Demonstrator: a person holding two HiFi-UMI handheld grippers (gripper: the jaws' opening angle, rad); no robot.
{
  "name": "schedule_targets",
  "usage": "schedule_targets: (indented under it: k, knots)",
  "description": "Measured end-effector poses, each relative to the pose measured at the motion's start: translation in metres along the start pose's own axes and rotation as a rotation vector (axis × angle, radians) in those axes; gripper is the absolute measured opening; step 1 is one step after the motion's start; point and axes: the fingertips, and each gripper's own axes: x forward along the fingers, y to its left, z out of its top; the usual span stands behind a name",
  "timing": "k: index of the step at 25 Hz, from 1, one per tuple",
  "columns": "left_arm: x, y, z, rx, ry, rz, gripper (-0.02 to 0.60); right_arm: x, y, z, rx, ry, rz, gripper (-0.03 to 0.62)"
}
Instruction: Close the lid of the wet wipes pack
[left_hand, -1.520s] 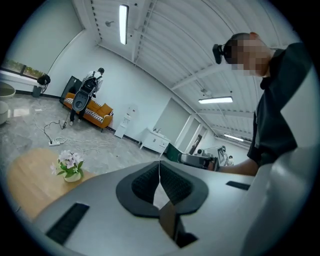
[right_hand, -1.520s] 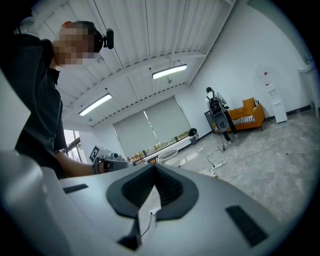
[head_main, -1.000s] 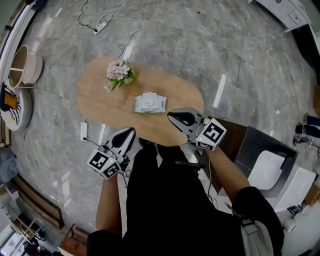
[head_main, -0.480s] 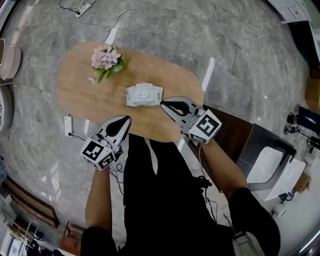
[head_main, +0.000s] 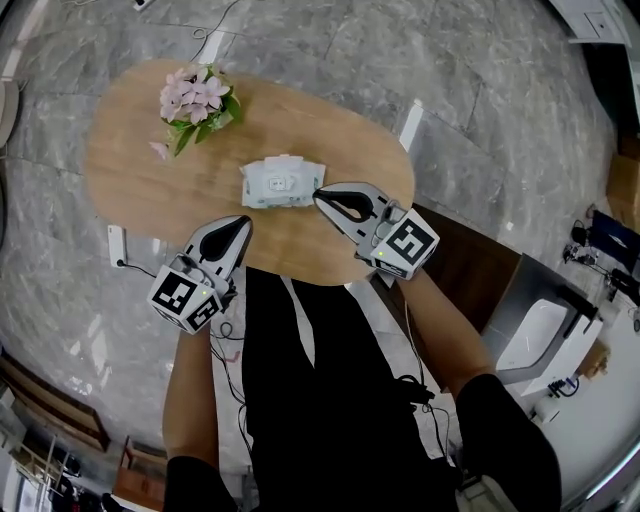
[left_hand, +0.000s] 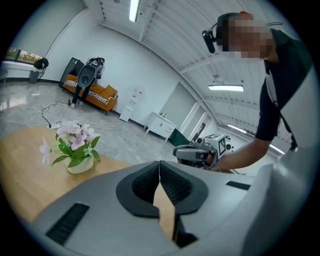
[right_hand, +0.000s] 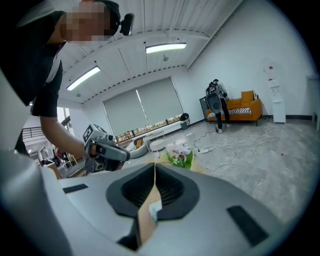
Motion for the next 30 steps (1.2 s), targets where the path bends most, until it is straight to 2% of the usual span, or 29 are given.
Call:
schedule_targets:
  k: [11, 30]
  knots:
    - [0.011, 0.033, -0.036, -0.052, 0.008, 0.009, 0.017, 0.035, -0.041, -0.047, 0.024, 0.046, -0.047, 0.028]
    - [0.036, 0.051, -0.06, -0.111, 0.008, -0.03, 0.017, 0.069, -0.103, -0.126, 0.059, 0.165, -0.076, 0.064]
